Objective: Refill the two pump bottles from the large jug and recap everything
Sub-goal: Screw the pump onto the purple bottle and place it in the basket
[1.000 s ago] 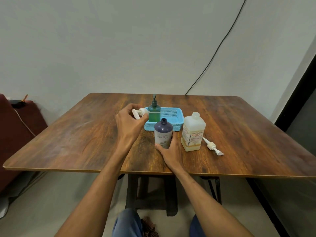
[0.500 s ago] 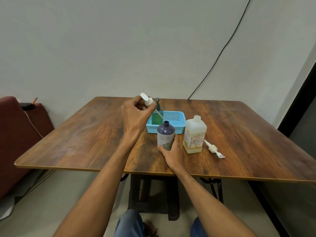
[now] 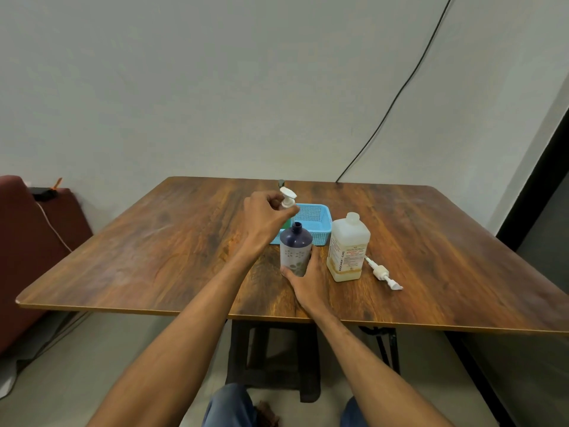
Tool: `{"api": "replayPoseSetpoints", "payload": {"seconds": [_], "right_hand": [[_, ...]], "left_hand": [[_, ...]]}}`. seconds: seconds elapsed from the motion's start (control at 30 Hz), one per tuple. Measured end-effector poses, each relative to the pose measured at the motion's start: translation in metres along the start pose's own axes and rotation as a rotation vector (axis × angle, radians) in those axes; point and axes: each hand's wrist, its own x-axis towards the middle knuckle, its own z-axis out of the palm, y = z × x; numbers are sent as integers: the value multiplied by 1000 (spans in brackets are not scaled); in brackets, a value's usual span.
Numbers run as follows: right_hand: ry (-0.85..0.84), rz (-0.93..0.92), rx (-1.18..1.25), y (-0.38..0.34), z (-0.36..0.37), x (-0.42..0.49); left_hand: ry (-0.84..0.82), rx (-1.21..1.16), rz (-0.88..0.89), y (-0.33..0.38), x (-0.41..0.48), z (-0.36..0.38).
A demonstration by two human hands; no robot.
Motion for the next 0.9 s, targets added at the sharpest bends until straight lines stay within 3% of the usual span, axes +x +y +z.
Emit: {"api": "replayPoseSetpoints", "payload": {"seconds": [0.17,0.9], "right_hand": [[-12,6,21,3,0,0],[-10,-4,78,11,2,4]], "left_hand": [[-136,111,-47,-7,2,15],[-318,104,-78,-29,-3,32]]}}
